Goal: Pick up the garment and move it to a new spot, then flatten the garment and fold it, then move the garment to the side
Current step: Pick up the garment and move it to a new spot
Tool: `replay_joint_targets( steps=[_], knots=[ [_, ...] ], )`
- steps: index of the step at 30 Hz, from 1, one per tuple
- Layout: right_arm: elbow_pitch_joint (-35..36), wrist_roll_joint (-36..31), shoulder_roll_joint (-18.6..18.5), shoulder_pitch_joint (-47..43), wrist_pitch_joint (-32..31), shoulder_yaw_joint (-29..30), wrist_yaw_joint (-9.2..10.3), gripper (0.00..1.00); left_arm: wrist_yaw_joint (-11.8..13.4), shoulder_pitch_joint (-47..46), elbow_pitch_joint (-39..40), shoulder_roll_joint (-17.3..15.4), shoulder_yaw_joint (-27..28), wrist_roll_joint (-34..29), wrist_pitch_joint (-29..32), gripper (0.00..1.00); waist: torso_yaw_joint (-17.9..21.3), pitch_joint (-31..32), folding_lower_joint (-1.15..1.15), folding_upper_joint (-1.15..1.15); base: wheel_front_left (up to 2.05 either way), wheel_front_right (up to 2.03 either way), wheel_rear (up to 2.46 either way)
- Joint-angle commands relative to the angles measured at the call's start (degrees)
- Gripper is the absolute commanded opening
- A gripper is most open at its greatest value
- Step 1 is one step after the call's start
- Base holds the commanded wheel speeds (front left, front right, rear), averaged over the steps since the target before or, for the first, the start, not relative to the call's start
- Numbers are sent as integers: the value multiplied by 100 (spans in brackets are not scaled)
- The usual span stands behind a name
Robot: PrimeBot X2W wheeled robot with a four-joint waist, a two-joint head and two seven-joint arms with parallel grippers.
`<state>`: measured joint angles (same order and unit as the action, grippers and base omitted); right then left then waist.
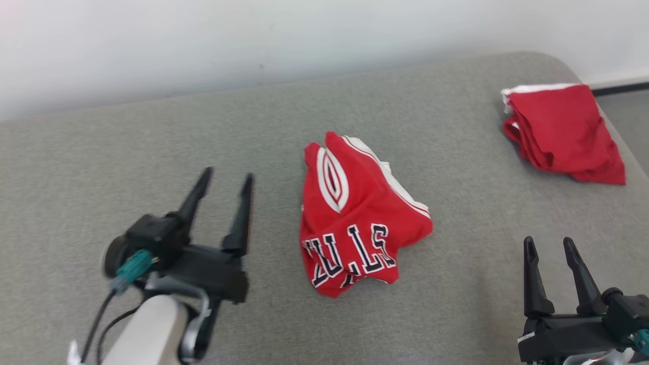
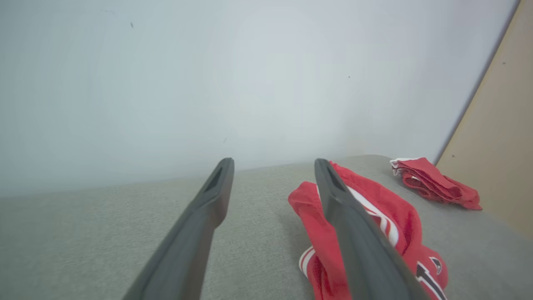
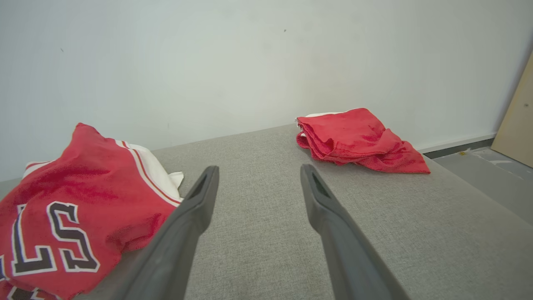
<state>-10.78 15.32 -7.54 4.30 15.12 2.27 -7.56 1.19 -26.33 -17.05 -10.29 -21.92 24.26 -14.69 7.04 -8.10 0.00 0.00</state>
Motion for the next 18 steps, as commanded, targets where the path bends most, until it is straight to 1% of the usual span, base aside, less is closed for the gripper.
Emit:
replay_joint_targets(
  steps=[1,4,9,15,17,18],
  knots=[
    [0,-14,-37,-70,1,-17,16,100,39,150,52,-88,83,-48,-31,100,-318,289,0,0,0,0,0],
    [-22,-16,-69,-121,0,-66,16,100,124,478,253,-295,362,-101,-48,100,-478,394,0,0,0,0,0],
    [-25,-13,-109,-192,0,-148,16,100,236,1189,762,-460,969,-147,-46,100,-695,531,0,0,0,0,0],
    [-1,24,-137,-230,0,-256,16,100,146,1990,1166,-426,1508,-296,-47,100,-872,606,0,0,0,0,0],
    [-9,44,-147,-241,0,-290,16,100,123,2211,1248,-358,1626,-363,-47,100,-898,622,0,0,0,0,0],
    [-17,53,-153,-252,0,-299,16,100,71,2301,1289,-334,1686,-399,-48,100,-906,631,0,0,0,0,0]
  ],
)
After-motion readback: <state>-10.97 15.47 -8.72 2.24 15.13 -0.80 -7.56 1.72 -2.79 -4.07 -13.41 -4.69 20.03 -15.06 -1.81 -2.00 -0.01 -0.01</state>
